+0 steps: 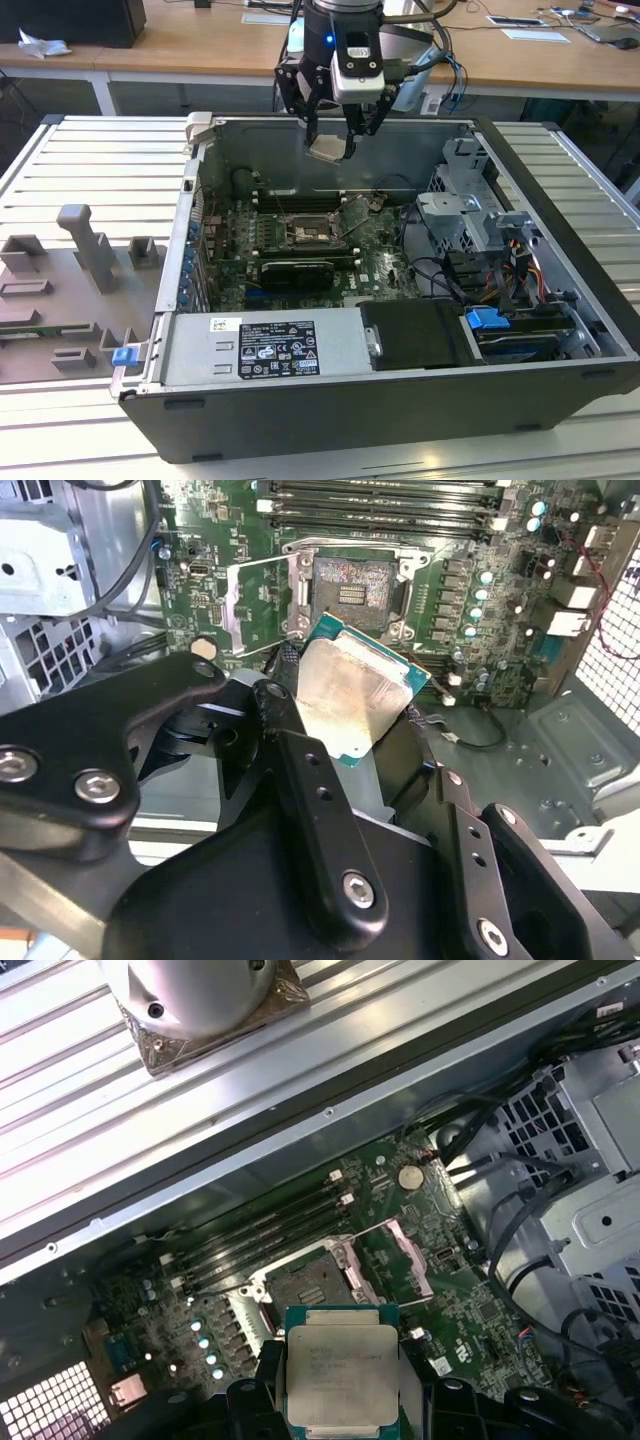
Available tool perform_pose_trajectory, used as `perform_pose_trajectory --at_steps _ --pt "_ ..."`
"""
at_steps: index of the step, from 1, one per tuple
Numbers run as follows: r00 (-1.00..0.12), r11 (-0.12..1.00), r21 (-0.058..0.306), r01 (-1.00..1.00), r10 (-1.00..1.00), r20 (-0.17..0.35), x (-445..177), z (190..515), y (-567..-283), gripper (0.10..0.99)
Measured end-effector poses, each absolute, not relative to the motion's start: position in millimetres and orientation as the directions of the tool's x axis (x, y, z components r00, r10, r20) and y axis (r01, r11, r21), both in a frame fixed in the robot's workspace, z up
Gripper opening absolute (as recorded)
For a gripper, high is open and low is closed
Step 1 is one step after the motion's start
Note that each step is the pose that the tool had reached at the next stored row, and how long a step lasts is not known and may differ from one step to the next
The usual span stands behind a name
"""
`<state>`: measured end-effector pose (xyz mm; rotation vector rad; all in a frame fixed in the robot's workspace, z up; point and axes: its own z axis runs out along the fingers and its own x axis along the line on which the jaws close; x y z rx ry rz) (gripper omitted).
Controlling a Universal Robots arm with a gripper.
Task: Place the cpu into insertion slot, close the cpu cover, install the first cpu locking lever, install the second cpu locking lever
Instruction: 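Place the cpu into insertion slot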
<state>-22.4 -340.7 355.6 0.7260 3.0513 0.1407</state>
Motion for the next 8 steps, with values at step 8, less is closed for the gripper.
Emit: perform_pose_trajectory --at_steps 8 --pt "-0.871 0.867 0.088 0.491 0.492 0.019 -22.4 354.6 -340.7 0.541"
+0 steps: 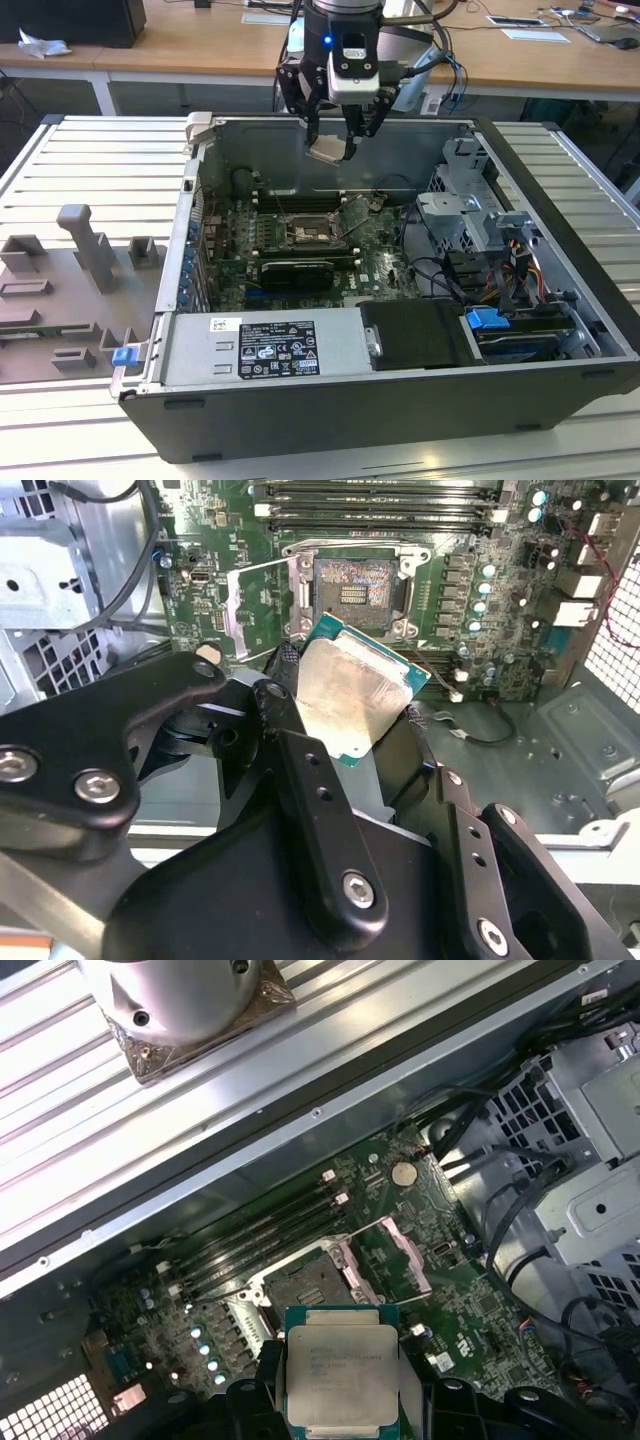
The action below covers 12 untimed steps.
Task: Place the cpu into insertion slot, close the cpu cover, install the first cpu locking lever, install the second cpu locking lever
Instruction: 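Place the cpu into insertion slot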
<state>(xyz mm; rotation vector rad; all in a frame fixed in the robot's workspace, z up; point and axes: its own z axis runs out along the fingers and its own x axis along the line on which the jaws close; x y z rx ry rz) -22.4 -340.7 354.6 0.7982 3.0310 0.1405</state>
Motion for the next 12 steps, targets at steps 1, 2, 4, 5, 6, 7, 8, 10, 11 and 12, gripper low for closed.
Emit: perform_pose_trajectory --at_steps 1,2,4,5,6,7,8,10,11,12 --pt "-0.869 0.865 0.088 0.495 0.495 0.019 -22.4 354.6 -340.7 0.541" --pt "-0.866 0.862 0.088 0.5 0.5 0.019 -22.4 354.5 -340.7 0.541" --pt "-0.861 0.857 0.088 0.508 0.508 0.019 -22.4 354.3 -340.7 0.541" --pt "-0.859 0.855 0.088 0.511 0.512 0.019 -22.4 354.2 -340.7 0.541" --pt "-0.856 0.852 0.087 0.516 0.517 0.019 -22.4 354.2 -340.7 0.541" --pt "-0.851 0.847 0.088 0.525 0.525 0.019 -22.4 354.0 -340.7 0.541" --pt "-0.849 0.845 0.088 0.528 0.529 0.019 -22.4 353.9 -340.7 0.541" --pt "-0.843 0.839 0.088 0.537 0.537 0.019 -22.4 353.7 -340.7 0.541" --pt "-0.839 0.835 0.088 0.543 0.543 0.019 -22.4 353.6 -340.7 0.541" --pt "-0.836 0.832 0.088 0.548 0.549 0.019 -22.4 353.5 -340.7 0.541"
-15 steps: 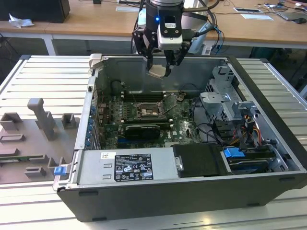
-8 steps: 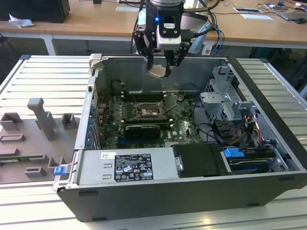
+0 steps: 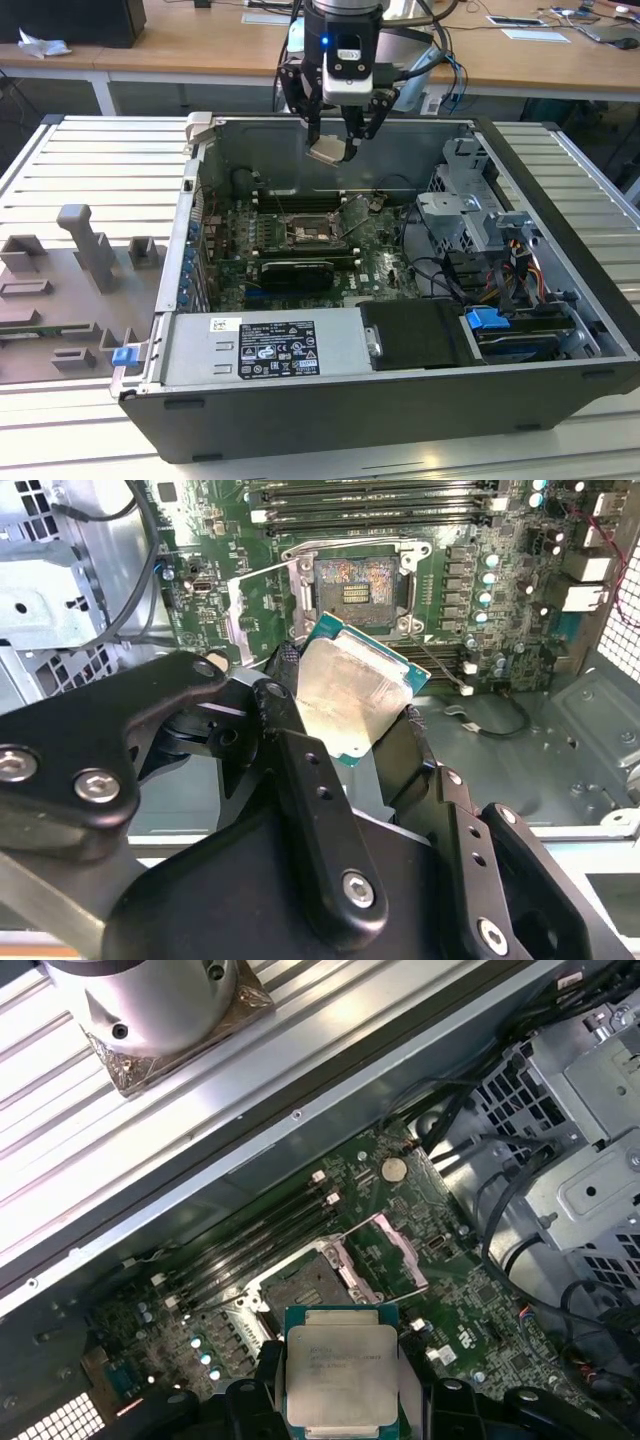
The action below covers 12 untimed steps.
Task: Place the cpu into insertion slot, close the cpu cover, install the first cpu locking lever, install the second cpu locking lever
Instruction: 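Place the cpu into insertion slot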
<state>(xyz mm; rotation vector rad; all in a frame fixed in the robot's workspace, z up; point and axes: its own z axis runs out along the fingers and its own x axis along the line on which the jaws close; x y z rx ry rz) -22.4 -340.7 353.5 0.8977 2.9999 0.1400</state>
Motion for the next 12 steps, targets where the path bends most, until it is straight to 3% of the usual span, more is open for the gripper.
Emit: perform_pose_trajectory --at_steps 12 --pt "-0.799 0.796 0.088 0.599 0.6 0.019 -22.4 352.3 -340.7 0.541"
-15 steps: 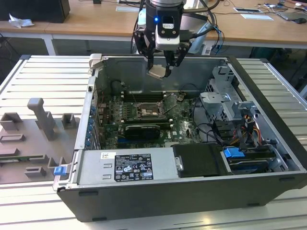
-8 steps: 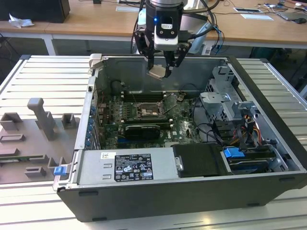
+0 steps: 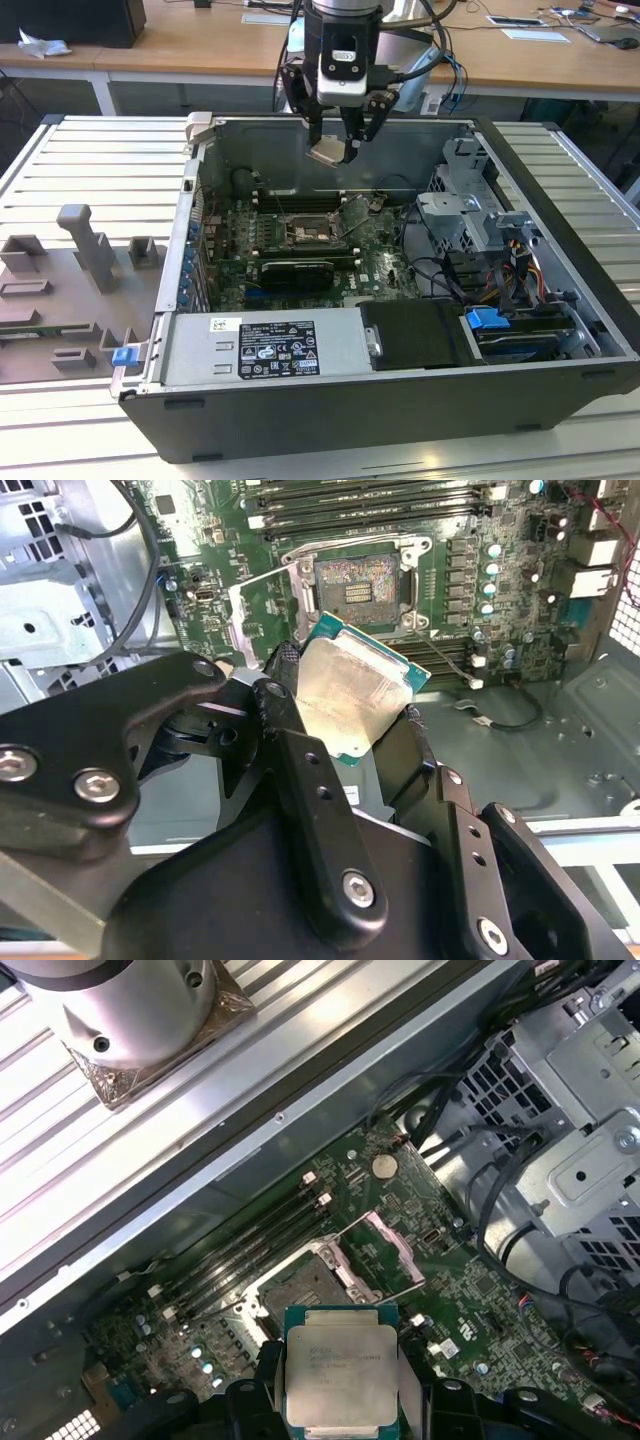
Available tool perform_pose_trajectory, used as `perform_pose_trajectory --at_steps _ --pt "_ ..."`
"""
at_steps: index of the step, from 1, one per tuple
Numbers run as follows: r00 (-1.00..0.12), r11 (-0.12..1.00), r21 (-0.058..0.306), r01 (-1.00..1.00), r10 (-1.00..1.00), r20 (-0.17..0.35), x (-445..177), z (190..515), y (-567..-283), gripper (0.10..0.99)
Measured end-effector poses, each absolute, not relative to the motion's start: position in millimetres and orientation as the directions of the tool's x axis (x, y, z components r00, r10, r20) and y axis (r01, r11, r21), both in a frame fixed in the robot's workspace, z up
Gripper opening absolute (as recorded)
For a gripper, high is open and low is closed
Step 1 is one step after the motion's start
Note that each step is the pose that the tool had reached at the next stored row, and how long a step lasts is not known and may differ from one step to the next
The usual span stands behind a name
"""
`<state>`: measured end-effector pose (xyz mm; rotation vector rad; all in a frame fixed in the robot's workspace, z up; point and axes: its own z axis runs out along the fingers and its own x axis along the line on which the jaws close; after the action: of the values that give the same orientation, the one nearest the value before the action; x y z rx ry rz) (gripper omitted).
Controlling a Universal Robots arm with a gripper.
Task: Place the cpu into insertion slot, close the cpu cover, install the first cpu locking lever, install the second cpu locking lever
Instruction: 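Place the cpu into insertion slot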
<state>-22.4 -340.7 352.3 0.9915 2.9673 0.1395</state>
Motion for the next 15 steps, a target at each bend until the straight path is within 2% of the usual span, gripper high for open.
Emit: perform_pose_trajectory --at_steps 15 --pt "-0.753 0.749 0.088 0.656 0.658 0.019 -22.4 350.9 -340.7 0.541"
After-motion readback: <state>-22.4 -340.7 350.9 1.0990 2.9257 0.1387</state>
